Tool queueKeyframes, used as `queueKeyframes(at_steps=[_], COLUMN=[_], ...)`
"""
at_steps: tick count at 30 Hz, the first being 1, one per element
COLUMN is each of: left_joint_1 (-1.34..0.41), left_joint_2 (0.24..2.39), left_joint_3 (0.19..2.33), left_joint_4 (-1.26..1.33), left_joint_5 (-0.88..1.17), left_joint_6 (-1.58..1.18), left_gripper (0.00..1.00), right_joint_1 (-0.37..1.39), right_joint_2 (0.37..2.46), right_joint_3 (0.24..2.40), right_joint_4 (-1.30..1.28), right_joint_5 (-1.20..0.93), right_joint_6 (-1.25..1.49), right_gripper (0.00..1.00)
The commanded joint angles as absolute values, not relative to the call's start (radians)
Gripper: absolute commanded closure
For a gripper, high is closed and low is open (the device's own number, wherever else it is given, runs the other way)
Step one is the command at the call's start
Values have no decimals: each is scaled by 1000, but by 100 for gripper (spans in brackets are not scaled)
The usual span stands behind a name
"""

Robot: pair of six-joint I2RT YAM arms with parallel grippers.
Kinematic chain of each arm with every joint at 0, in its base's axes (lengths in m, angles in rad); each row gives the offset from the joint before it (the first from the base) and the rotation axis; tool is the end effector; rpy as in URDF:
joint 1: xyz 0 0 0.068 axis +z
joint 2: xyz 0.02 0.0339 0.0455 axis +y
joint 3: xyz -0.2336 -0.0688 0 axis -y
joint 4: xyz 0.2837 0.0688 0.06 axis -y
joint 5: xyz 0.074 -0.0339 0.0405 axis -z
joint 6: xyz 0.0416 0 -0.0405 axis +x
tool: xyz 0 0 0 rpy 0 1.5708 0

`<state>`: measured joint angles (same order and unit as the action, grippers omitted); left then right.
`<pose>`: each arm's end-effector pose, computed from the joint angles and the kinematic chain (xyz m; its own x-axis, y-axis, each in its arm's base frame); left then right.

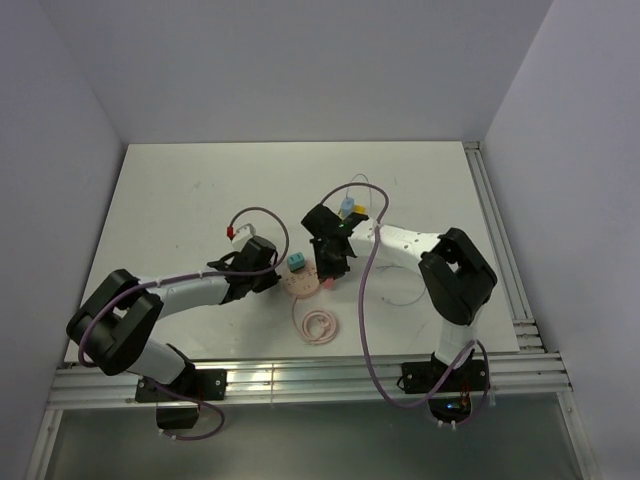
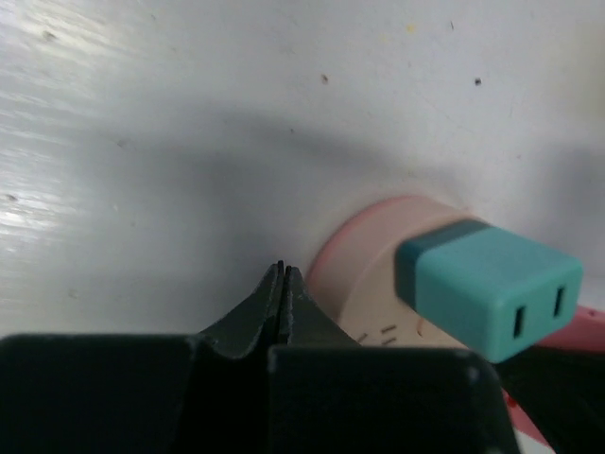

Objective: Insert the plug

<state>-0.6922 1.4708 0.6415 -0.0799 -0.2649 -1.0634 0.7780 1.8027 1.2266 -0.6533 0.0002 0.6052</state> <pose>0.2400 -0.1848 0.0872 -0.7253 -0.4944 -0.4791 -0.2918 0.8510 -0.4366 0.2728 0.2688 0.1277 -0.9513 -0.1386 -0.2754 -0.1953 0.9621 0.1903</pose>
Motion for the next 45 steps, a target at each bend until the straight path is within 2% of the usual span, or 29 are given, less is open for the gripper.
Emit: queueKeyframes(at_steps=[1,10,18,24,34,39,42,43,45], left_joint_1=[-718,-859,-914,-914,-943,-942,-942,-942,-942], left_joint_2=[1463,1497,1548,1413,1100,964,901,882,833], left_joint_3=[603,471,472,469,503,541,566,568,566], left_joint_4=[14,233,328,243,-92,-207,-270,-284,-307], left_joint_5=[-184,-94,-42,-130,-386,-452,-497,-506,-528], left_joint_6=[-1083,-1245,-1269,-1223,-1140,-1097,-1078,-1074,-1075], left_gripper=[100,100,100,100,99,85,72,65,58], right_joint_1=[772,765,742,730,793,834,835,836,834], right_joint_2=[1835,1994,2109,2031,1896,1832,1825,1828,1853], right_joint_3=[1275,1500,1687,1681,1605,1522,1499,1508,1523], right_joint_4=[-627,-675,-730,-770,-824,-772,-775,-782,-807], right_joint_5=[5,-43,-71,30,83,107,109,109,101], right_joint_6=[600,540,483,465,581,682,699,703,707], right_gripper=[100,100,100,100,100,100,100,100,100])
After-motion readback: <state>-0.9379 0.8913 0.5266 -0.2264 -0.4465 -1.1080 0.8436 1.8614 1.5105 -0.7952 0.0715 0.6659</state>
